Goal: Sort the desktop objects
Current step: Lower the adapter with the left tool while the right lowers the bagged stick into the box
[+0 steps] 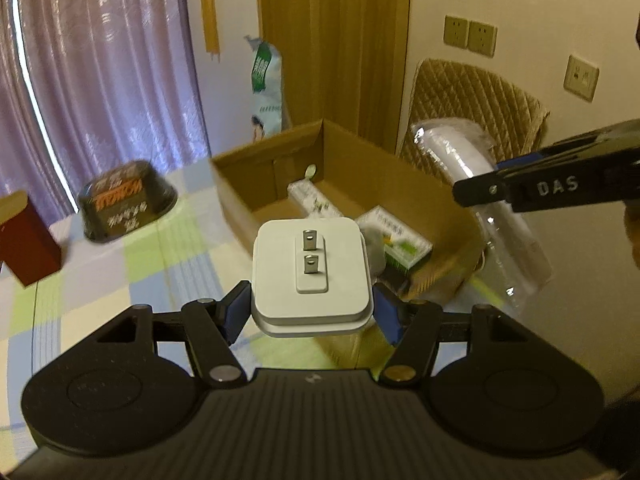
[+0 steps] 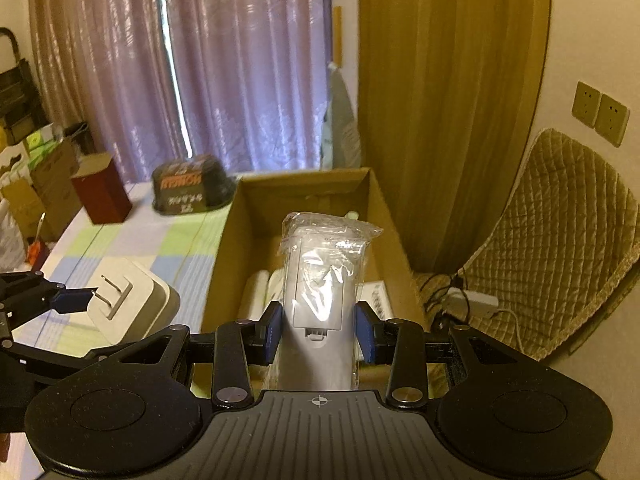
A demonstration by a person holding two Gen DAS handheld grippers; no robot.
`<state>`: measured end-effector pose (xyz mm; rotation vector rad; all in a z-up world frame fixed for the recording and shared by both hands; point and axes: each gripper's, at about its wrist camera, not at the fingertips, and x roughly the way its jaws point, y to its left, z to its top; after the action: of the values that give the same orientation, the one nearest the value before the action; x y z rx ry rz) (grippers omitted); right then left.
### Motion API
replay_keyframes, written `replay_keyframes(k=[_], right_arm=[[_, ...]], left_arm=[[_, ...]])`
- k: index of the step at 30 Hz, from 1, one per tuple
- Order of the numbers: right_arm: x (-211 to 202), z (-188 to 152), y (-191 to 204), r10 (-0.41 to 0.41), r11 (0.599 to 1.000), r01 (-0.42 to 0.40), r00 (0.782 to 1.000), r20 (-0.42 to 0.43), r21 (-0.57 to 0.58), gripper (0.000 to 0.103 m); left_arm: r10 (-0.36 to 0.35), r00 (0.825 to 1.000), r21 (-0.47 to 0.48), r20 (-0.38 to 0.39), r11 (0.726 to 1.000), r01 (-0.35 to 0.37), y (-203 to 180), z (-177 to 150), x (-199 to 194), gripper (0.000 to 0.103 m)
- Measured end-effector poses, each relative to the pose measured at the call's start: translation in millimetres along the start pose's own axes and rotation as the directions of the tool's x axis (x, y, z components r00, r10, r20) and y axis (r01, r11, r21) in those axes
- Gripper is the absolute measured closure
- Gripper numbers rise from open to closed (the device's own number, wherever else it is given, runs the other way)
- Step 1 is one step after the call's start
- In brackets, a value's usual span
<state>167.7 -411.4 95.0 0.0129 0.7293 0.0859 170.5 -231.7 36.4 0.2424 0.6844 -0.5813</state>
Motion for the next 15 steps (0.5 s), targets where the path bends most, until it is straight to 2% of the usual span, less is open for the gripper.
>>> replay_keyframes(k=[8, 15], right_arm=[[44, 39, -25, 0.019, 1.0, -0.019, 1.0, -0.012, -0.001, 0.065], [100, 42, -44, 0.015, 1.0, -0.015, 0.997, -0.081, -0.004, 0.065]], left_arm=[[-0.019, 1.0, 0.03, 0.008, 0.999, 0.019, -6, 47, 51, 0.043], [-0.018, 0.999, 0.028, -0.033, 0.999, 0.019, -2, 55, 102, 0.043]])
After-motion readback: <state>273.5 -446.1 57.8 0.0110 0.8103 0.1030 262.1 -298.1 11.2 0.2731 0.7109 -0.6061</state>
